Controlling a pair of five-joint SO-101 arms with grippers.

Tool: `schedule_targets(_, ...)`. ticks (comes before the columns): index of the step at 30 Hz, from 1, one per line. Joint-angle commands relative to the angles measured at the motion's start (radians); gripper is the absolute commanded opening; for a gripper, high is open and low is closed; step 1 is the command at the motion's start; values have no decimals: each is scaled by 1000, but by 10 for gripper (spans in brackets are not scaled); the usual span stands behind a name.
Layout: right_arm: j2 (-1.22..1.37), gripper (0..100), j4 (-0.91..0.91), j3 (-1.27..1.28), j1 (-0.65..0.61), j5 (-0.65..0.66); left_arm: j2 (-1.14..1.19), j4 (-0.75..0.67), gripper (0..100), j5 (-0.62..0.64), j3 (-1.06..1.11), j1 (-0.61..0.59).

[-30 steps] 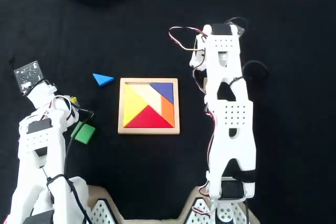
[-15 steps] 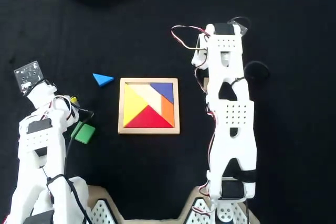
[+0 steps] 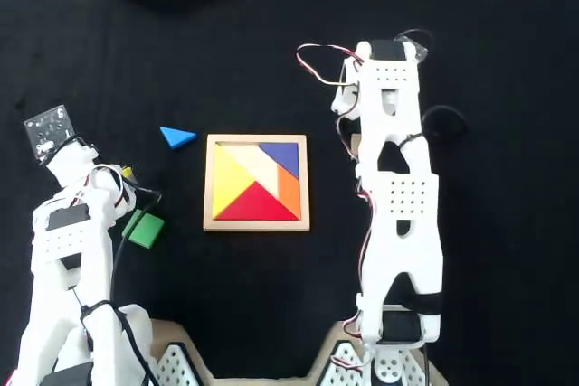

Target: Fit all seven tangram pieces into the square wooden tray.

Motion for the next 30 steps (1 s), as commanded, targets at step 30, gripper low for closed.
schedule_targets(30, -472, 12, 43, 314, -279, 462, -23, -68, 198, 0, 25, 10)
